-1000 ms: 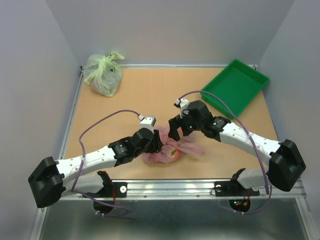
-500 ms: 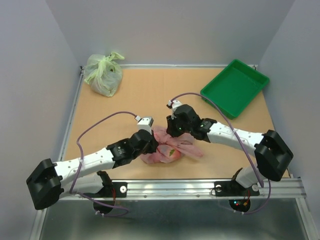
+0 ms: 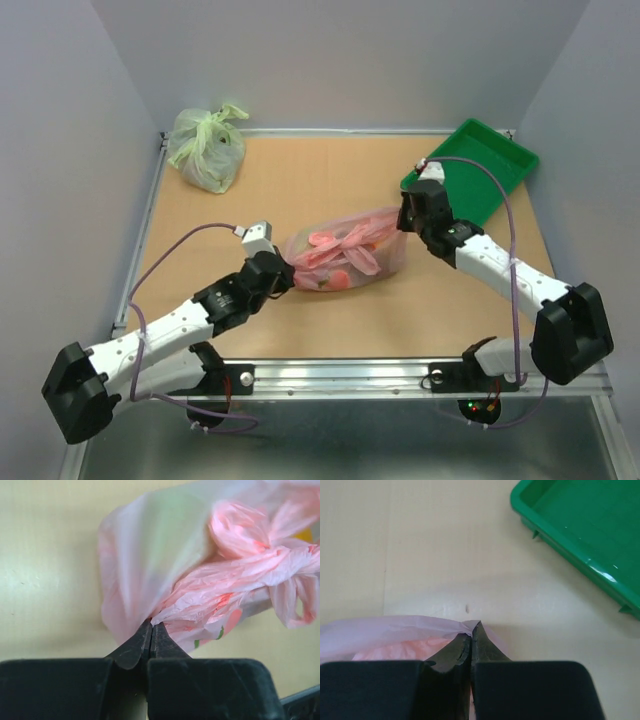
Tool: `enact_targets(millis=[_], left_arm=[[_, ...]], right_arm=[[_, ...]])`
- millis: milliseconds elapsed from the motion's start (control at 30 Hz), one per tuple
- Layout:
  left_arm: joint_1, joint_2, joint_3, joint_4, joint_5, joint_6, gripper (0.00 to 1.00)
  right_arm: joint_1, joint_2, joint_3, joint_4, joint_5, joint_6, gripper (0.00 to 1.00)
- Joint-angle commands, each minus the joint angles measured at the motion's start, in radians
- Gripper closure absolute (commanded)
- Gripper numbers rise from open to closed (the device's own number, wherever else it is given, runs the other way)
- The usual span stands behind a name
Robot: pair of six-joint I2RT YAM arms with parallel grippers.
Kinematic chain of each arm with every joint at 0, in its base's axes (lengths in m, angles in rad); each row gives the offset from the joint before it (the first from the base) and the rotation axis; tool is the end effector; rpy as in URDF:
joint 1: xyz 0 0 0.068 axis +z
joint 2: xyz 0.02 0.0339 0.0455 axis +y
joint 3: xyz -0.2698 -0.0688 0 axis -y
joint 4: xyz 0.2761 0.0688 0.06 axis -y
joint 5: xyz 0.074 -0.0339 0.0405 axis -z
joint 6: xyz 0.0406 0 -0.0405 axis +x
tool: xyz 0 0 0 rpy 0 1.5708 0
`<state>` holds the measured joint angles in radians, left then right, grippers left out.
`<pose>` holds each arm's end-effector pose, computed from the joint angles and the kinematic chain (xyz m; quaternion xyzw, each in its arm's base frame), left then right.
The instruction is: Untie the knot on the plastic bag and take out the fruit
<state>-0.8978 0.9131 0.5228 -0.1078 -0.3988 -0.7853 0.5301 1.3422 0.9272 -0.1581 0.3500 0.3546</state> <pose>0.1564 -0.1709 0.2242 -0.0537 0.8469 -0.2600 0.4607 0.2917 0.1548 0.2591 0.0072 0.8687 0.0635 0.4912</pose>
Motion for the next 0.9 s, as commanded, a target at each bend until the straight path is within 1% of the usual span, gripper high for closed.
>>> enact_targets(millis=[0,33,67,100,133,167,200,233,300,333,367,400,467,600,633,733,867], left_arm=[[0.157,-0.078,0.000,-0.118,-0.074,0.038,1.00],[0.184,-0.088,0.003,-0.095,-0.065,0.053,1.00],[0.212,-0.095,0.008,-0.083,-0.063,0.063,1.00],[0.238,-0.098,0.014,-0.064,-0.058,0.086,1.00],[0.240,-0.095,0.028,-0.022,-0.043,0.101,1.00],[0.241,-0.077,0.039,-0.001,-0.031,0.116,1.00],[0.240,-0.063,0.049,0.019,-0.014,0.129,1.00],[0.241,-0.048,0.072,0.048,0.021,0.158,1.00],[0.240,0.002,0.098,0.059,0.049,0.181,1.00],[0.240,0.016,0.121,0.060,0.069,0.196,1.00],[0.240,0.041,0.129,0.059,0.077,0.217,1.00],[0.240,0.047,0.137,0.057,0.083,0.227,1.00],[0.240,0.047,0.146,0.054,0.094,0.242,1.00],[0.240,0.017,0.143,0.034,0.084,0.247,1.00],[0.240,0.009,0.141,0.028,0.084,0.247,1.00],[0.240,-0.014,0.122,0.002,0.081,0.241,1.00],[0.240,-0.039,0.091,-0.001,0.089,0.224,1.00]], right_arm=[[-0.073,-0.043,-0.014,0.000,0.058,0.023,1.00],[-0.073,-0.047,-0.013,-0.003,0.028,0.014,0.99],[-0.073,-0.049,-0.011,-0.006,-0.006,0.012,0.96],[-0.071,-0.054,-0.010,-0.008,-0.108,-0.026,0.79],[-0.071,-0.070,-0.008,-0.006,-0.168,-0.045,0.67],[-0.064,-0.083,-0.005,-0.004,-0.263,-0.086,0.54],[-0.050,-0.096,-0.002,-0.006,-0.287,-0.107,0.43],[-0.006,-0.110,0.002,-0.006,-0.302,-0.133,0.26],[0.051,-0.158,0.021,-0.006,-0.313,-0.222,0.14],[0.082,-0.167,0.027,-0.008,-0.321,-0.256,0.12],[0.140,-0.169,0.035,-0.008,-0.331,-0.331,0.11],[0.166,-0.163,0.041,-0.008,-0.345,-0.344,0.10],[0.200,-0.135,0.061,-0.015,-0.416,-0.431,0.09],[0.205,-0.009,0.107,-0.020,-0.460,-0.509,0.08],[0.205,0.045,0.122,-0.020,-0.459,-0.519,0.08],[0.205,0.130,0.189,-0.018,-0.436,-0.549,0.08],[0.206,0.207,0.272,-0.014,-0.416,-0.633,0.08]])
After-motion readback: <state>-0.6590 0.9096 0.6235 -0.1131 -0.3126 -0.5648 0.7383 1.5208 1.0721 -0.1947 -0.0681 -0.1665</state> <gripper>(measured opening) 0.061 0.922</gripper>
